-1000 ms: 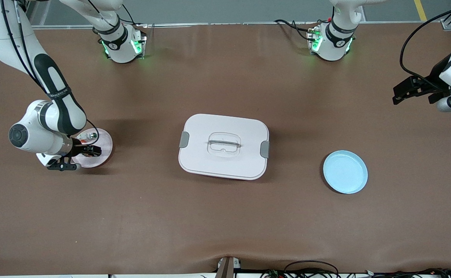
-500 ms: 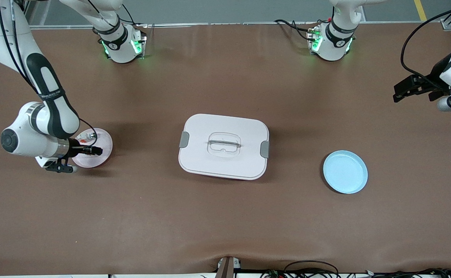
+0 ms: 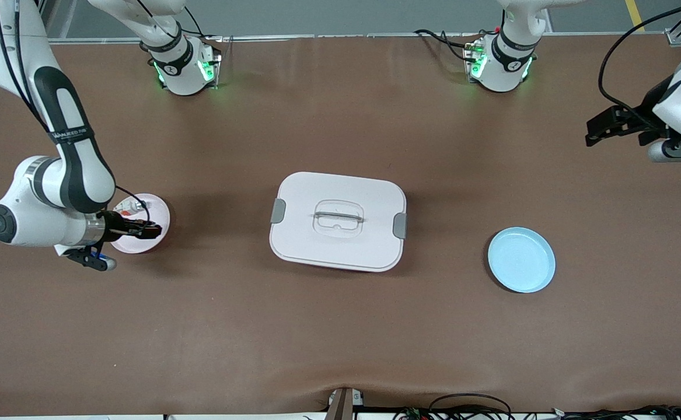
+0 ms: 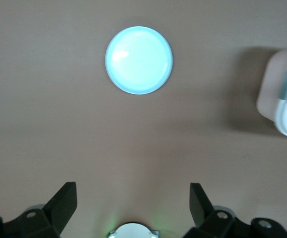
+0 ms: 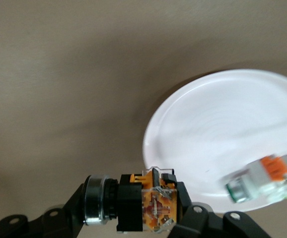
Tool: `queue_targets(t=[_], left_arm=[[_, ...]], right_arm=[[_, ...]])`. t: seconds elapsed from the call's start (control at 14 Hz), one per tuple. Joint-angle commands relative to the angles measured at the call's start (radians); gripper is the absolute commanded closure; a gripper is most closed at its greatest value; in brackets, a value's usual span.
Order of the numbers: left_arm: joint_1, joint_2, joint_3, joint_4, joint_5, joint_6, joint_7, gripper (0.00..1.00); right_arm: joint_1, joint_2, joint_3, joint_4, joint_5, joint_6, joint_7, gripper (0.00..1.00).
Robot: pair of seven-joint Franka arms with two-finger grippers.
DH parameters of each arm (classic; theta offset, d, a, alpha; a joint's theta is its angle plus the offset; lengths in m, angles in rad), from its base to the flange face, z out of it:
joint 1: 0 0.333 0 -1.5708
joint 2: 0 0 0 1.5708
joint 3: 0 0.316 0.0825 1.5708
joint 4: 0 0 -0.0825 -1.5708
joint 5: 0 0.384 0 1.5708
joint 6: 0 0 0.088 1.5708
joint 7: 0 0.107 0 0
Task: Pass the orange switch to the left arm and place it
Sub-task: 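Carry the switch over the box with the right gripper while the left gripper approaches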
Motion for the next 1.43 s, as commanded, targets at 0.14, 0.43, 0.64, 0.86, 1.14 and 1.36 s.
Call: queue_targets(t=[0.14,0.43,0.64,0.86,1.14,1.36], left_arm=[[-0.006,-0.021,-0.062,-0.005,-0.127,0.026,-0.014,0.0],[-0.006,-0.02,-0.156,-0.04,-0.227,0.137,-0.029,0.0],[-0.007,-0.001,-0.202,-0.045,-0.366,0.203,-0.088,0.0],[-0.01,0.006,-0.249,-0.045,-0.419,0.293,-0.094,0.0],[-0.032,0.049,-0.272,-0.046,-0.534,0.382,-0.135,0.0],[-0.09,0.098,-0.283,-0.046,-0.566,0.49,-0.252,0.0]], right_arm=[[0.02,-0.032,-0.003,0.072,0.122,-0.157,0.135,1.0],[0.084,-0.043,-0.002,0.124,0.179,-0.214,0.31,1.0],[0.139,-0.043,-0.002,0.174,0.231,-0.245,0.449,1.0],[0.201,-0.041,-0.002,0.23,0.277,-0.248,0.6,1.0],[0.261,-0.04,-0.002,0.299,0.38,-0.248,0.79,1.0],[0.308,-0.035,-0.002,0.368,0.423,-0.242,0.962,1.0]])
